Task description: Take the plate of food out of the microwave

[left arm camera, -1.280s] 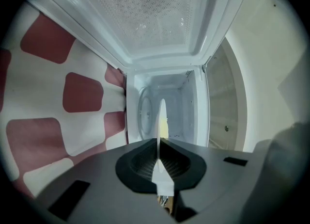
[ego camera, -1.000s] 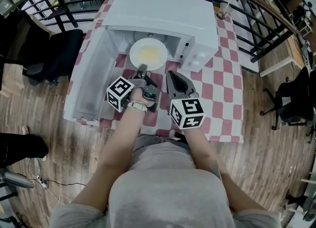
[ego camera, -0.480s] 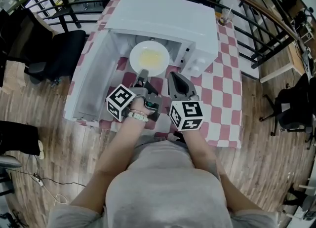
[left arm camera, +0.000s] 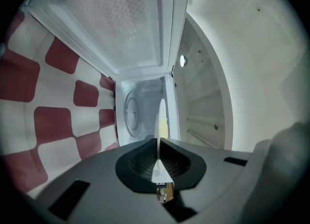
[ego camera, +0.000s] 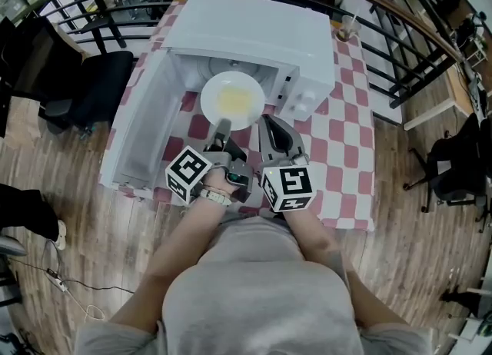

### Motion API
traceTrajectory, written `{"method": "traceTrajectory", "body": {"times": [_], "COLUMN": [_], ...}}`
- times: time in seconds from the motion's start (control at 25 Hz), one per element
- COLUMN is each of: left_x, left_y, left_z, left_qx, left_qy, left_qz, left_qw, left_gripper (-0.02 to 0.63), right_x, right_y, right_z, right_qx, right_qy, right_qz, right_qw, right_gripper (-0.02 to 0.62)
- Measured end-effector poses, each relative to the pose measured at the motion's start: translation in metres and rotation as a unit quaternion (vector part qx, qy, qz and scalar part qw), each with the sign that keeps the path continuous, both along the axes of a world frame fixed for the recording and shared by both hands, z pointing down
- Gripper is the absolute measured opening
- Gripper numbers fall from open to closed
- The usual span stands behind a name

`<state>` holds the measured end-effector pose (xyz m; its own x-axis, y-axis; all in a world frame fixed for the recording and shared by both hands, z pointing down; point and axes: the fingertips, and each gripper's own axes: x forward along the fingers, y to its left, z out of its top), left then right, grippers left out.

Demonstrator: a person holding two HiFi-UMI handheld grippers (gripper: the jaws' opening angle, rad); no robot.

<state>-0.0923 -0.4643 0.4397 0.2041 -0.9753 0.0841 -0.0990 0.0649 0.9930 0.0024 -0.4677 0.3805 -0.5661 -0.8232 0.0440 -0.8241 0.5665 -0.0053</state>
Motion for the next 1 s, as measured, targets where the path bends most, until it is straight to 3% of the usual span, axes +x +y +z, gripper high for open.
{"method": "traceTrajectory", "body": {"times": [0.52,1.0], "left_x": [0.003,0.003], "left_y": [0.012,0.017], "left_z": [-0.011,-0.02], "left_qx": [0.024,0.028], "left_qy": [0.001,-0.004], "left_qz": [-0.024,-0.017], "left_qw": [0.9994,0.9994], "left_gripper": [0.012,0.012], "right_x": [0.008,0.015], "right_y": [0.011,0.011], "right_z": [0.003,0.008], "right_qx": [0.004,-0.005], "right_qy": [0.006,-0.005], "right_qz": [0.021,0.032], "right_qw": [1.0,0.999], "right_gripper": [0.026,0.025]}}
